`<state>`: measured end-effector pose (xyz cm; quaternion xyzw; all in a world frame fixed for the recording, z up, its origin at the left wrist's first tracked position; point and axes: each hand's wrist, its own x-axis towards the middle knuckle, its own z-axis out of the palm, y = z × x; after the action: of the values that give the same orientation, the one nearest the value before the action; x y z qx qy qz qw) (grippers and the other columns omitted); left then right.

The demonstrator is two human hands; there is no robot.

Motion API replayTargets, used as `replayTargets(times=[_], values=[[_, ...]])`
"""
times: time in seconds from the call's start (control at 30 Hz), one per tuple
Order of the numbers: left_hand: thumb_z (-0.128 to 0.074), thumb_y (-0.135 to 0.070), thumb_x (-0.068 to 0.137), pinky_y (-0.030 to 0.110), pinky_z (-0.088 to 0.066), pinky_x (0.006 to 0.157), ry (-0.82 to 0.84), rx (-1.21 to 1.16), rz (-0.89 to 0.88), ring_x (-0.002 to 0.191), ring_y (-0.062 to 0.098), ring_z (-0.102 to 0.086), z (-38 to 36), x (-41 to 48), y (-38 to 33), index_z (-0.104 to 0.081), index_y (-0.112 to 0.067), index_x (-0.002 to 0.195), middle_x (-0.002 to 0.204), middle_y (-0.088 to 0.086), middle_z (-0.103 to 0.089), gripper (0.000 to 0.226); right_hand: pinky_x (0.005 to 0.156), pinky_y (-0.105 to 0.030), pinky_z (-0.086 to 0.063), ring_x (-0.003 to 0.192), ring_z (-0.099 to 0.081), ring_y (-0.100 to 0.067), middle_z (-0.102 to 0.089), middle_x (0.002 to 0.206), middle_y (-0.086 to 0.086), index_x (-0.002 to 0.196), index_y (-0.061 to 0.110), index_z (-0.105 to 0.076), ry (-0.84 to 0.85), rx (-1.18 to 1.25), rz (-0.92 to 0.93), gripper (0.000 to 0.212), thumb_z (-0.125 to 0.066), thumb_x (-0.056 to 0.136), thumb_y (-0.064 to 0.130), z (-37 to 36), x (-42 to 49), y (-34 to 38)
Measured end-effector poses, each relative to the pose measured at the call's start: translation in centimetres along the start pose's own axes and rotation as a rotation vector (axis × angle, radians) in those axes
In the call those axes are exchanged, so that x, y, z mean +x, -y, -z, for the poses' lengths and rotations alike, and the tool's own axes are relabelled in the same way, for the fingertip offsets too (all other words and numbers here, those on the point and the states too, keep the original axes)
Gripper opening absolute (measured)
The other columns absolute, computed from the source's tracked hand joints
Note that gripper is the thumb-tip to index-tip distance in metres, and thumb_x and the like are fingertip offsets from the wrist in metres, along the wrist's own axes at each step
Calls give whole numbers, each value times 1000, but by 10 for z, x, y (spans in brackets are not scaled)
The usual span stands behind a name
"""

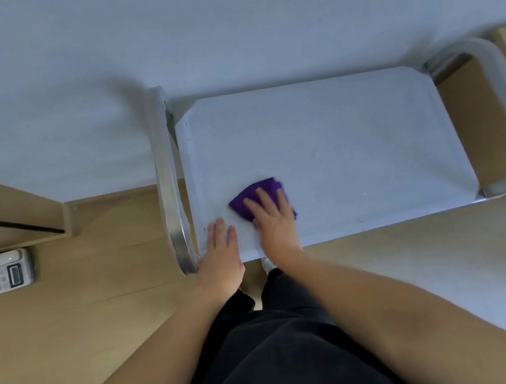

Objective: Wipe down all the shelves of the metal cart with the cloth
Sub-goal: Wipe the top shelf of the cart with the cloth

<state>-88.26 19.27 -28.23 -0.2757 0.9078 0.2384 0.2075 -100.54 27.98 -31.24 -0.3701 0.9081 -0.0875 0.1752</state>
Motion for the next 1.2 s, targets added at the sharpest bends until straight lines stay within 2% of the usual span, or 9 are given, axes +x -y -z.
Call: replayTargets(times=[0.2,0.33,0.4,0.5,0.67,0.87,0.97,1.1,1.2], values=[[-49,-18,97,41,-36,110,44,49,-35,147,28,17,-1,-4,0,-2,-10,153,160,10,18,73,123,-40,-18,151,-12,-31,-27,160,1,149,31,-37,48,-60,238,45,-41,104,26,22,-17,-44],[-49,-19,97,37,-37,109,47,71,-58,147,31,17,-6,-1,2,-3,-10,153,159,12,20,73,122,-45,-18,152,-2,-28,-16,163,4,151,33,-27,-12,57,-222,49,-36,104,23,33,-21,-69],[-49,-19,97,38,-37,109,50,87,-53,146,31,18,-8,-1,1,-3,-10,153,159,13,19,73,123,-48,-10,151,-6,-29,-18,163,0,152,28,-26,-53,65,-302,52,-38,102,18,25,-23,-49],[-50,-18,96,44,-33,111,45,91,-30,146,30,19,-10,-1,1,-1,-12,153,159,11,20,76,123,-50,-5,152,-5,-29,-17,163,1,154,28,-17,-45,-6,-136,55,-36,103,18,1,-33,-12],[-51,-22,96,42,-34,111,29,119,-33,147,31,17,-10,-1,1,-2,-12,153,159,12,19,76,121,-43,-19,152,-2,-30,-16,163,7,151,38,-23,47,-16,90,52,-40,104,23,5,-43,-36],[-48,-20,95,39,-33,112,-72,65,-123,149,30,-2,-7,5,-27,-35,-12,142,161,9,-7,49,124,-46,-13,151,0,-36,-15,163,1,152,32,-24,-47,109,-403,54,-37,103,14,28,-34,-86],[-46,-16,95,37,-39,108,-67,36,-264,148,26,-9,-10,11,-56,-37,-11,142,159,5,-16,48,124,-48,-9,151,1,-36,-11,164,1,154,32,-16,-13,13,-246,57,-37,103,16,26,-36,-84],[-48,-16,93,33,-44,104,-56,29,-350,144,21,-20,-13,25,-97,-40,-8,140,153,6,-28,49,120,-43,-23,152,-1,-31,-11,164,7,152,37,-20,65,6,-44,60,-44,102,15,37,-46,-124],[-46,-19,95,35,-39,109,-16,60,-361,147,22,-13,-19,35,-130,-34,-8,144,157,5,-21,52,123,-43,-20,152,-3,-29,-13,164,6,152,36,-23,64,-20,-67,56,-41,103,16,53,-43,-169]])
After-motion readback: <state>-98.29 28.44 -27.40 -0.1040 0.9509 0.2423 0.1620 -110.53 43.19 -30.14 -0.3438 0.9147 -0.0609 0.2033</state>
